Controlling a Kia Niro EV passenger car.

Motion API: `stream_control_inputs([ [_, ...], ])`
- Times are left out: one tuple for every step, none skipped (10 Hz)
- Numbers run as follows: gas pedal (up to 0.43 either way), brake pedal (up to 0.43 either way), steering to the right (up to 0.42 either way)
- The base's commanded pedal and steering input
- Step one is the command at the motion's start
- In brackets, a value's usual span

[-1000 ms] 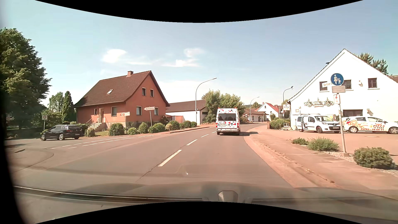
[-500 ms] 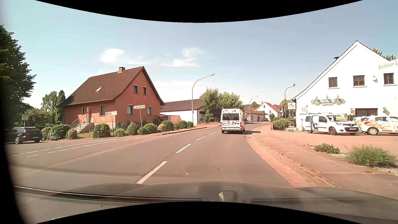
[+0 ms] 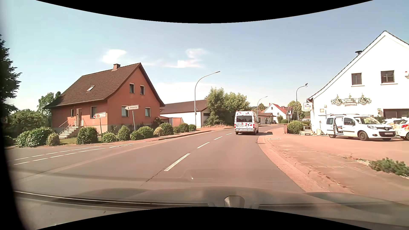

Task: Follow the waypoints while adhering to traffic rules and regulations

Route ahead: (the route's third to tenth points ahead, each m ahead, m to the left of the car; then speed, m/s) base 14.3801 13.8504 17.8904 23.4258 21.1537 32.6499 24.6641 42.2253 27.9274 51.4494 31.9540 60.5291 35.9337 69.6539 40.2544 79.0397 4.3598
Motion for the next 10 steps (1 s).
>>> stream_control_inputs([
  [0.0,0.006,-0.022],
  [0.0,0.006,-0.032],
  [0.0,0.006,-0.051],
  [0.059,0.006,-0.077],
  [0.067,0.006,-0.1],
  [0.067,0.006,-0.139],
  [0.067,0.006,-0.184],
  [0.067,0.006,-0.236],
  [0.067,0.006,-0.268],
  [0.067,0.006,-0.303],
])
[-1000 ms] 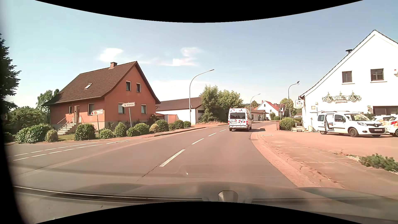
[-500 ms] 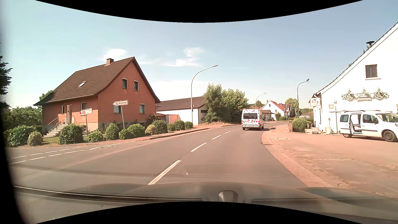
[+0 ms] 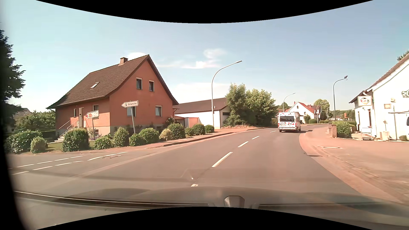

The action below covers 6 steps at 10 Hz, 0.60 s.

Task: Follow the waypoints while adhering to traffic rules and regulations

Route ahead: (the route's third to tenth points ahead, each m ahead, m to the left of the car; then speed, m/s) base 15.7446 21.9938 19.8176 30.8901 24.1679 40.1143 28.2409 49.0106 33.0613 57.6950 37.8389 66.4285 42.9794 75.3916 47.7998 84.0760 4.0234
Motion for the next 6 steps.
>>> stream_control_inputs([
  [0.067,0.006,-0.334],
  [0.067,0.006,-0.361],
  [0.067,0.006,-0.381],
  [0.067,0.006,-0.406],
  [0.067,0.006,-0.423],
  [0.067,0.006,-0.443],
])
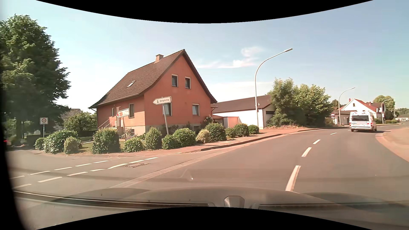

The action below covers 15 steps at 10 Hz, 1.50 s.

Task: Follow the waypoints while adhering to traffic rules and regulations

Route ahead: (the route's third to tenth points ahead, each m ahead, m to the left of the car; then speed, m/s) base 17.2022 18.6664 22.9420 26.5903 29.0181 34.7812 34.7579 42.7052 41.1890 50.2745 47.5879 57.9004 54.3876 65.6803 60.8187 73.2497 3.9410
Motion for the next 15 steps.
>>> stream_control_inputs([
  [0.067,0.006,-0.467],
  [0.067,0.006,-0.496],
  [0.067,0.006,-0.524],
  [0.079,0.006,-0.543],
  [0.118,0.006,-0.555],
  [0.13,0.006,-0.558],
  [0.138,0.006,-0.556],
  [0.138,0.0,-0.555],
  [0.138,0.006,-0.554],
  [0.157,0.006,-0.551],
  [0.169,0.006,-0.544],
  [0.169,0.006,-0.533],
  [0.169,0.006,-0.512],
  [0.169,0.006,-0.471],
  [0.177,0.006,-0.422],
])
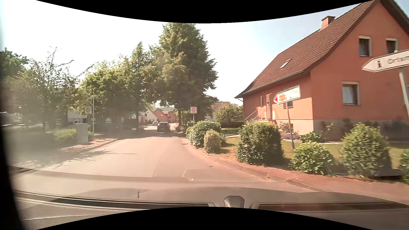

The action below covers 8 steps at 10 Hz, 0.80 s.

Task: Follow the waypoints while adhering to traffic rules and regulations

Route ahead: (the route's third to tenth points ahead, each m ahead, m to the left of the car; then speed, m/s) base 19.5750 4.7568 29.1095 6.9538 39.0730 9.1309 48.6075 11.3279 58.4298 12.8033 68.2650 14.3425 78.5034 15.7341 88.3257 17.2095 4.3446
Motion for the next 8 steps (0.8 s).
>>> stream_control_inputs([
  [0.177,0.006,-0.381],
  [0.177,0.006,-0.34],
  [0.177,0.006,-0.296],
  [0.209,0.006,-0.268],
  [0.209,0.006,-0.223],
  [0.209,0.006,-0.174],
  [0.177,0.006,-0.148],
  [0.169,0.006,-0.125],
])
